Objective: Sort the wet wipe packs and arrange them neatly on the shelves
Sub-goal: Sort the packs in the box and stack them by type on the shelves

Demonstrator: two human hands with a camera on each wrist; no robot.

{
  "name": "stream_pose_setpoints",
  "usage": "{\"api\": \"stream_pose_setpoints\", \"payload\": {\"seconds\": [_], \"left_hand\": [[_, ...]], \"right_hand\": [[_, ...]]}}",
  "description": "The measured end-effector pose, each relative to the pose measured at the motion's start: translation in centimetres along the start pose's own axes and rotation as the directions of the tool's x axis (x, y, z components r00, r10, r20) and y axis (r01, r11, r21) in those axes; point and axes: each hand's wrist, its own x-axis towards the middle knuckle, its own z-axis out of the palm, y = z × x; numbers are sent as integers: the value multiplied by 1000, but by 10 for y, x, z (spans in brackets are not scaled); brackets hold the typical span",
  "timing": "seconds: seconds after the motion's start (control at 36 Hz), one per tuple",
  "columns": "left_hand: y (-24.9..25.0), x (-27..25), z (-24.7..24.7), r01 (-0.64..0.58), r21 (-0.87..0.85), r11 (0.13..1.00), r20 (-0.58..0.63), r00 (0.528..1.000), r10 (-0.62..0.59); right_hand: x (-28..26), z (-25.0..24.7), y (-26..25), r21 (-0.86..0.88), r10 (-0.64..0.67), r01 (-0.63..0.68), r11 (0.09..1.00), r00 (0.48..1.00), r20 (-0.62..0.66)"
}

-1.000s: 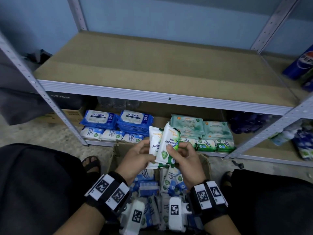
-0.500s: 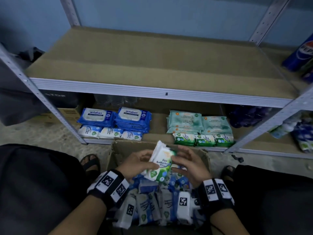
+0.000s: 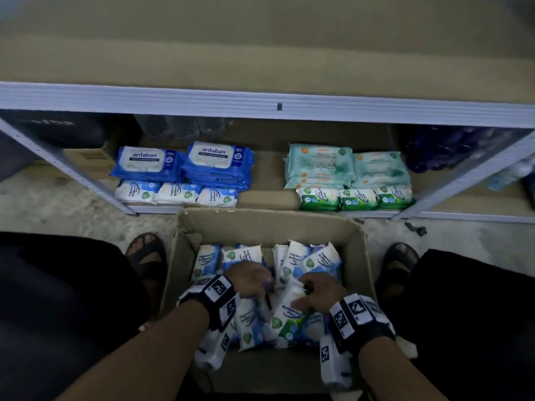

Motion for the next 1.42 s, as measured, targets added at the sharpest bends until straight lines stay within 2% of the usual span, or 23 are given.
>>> {"api": "stream_pose_setpoints", "payload": {"seconds": [0.11, 0.22, 0.28, 0.36, 0.44, 0.58, 0.69, 0.81, 0.97, 1.08, 1.22, 1.28, 1.33, 1.39, 1.42], "left_hand": [[-9, 25, -9, 15, 196, 980, -110, 994, 7], [-15, 52, -6, 18, 378, 926, -144, 989, 39], [-17, 65, -2, -38, 499, 866, -103, 989, 102], [-20, 81, 4, -82, 646, 759, -26, 991, 129], [-27, 97, 14, -124, 714, 689, 46, 990, 131], [-39, 111, 22, -129, 802, 584, 77, 991, 113], [-44, 114, 21, -101, 758, 644, 92, 995, 49], [-44, 110, 14, -60, 711, 700, 144, 988, -62], [-60, 95, 2, 28, 634, 773, 136, 980, -148], [-69, 85, -7, 27, 591, 806, 146, 979, -140], [-80, 70, -9, 40, 537, 843, 78, 992, -97], [-92, 69, -8, 69, 494, 867, 106, 985, -139], [-100, 67, -6, 97, 479, 873, 138, 973, -184], [-102, 62, -4, 76, 553, 830, 95, 984, -153], [-102, 62, -3, 51, 587, 808, 120, 981, -149]], "right_hand": [[11, 0, 11, -105, 56, -53, 993, 998, 27], [25, 3, 24, -138, 114, -106, 985, 992, 54], [31, 6, 30, -140, 135, -124, 982, 988, 73], [38, 9, 39, -138, 137, -123, 983, 986, 93], [44, 13, 45, -122, 139, -126, 985, 984, 110], [48, 9, 45, -126, 158, -141, 982, 979, 132], [50, 8, 43, -119, 187, -172, 978, 974, 128], [47, 4, 37, -91, 147, -136, 987, 981, 127], [44, -4, 20, 118, 60, -72, 990, 993, 99], [41, -16, -8, 212, -37, 24, 977, 998, 59], [55, -16, -49, 84, -146, 158, 984, 980, -134], [65, -11, -61, -22, -181, 180, 983, 964, -198], [74, -5, -72, -173, -222, 190, 967, 955, -195], [85, 2, -79, -276, -249, 200, 940, 956, -153], [91, 5, -81, -318, -252, 201, 926, 959, -128]]}}
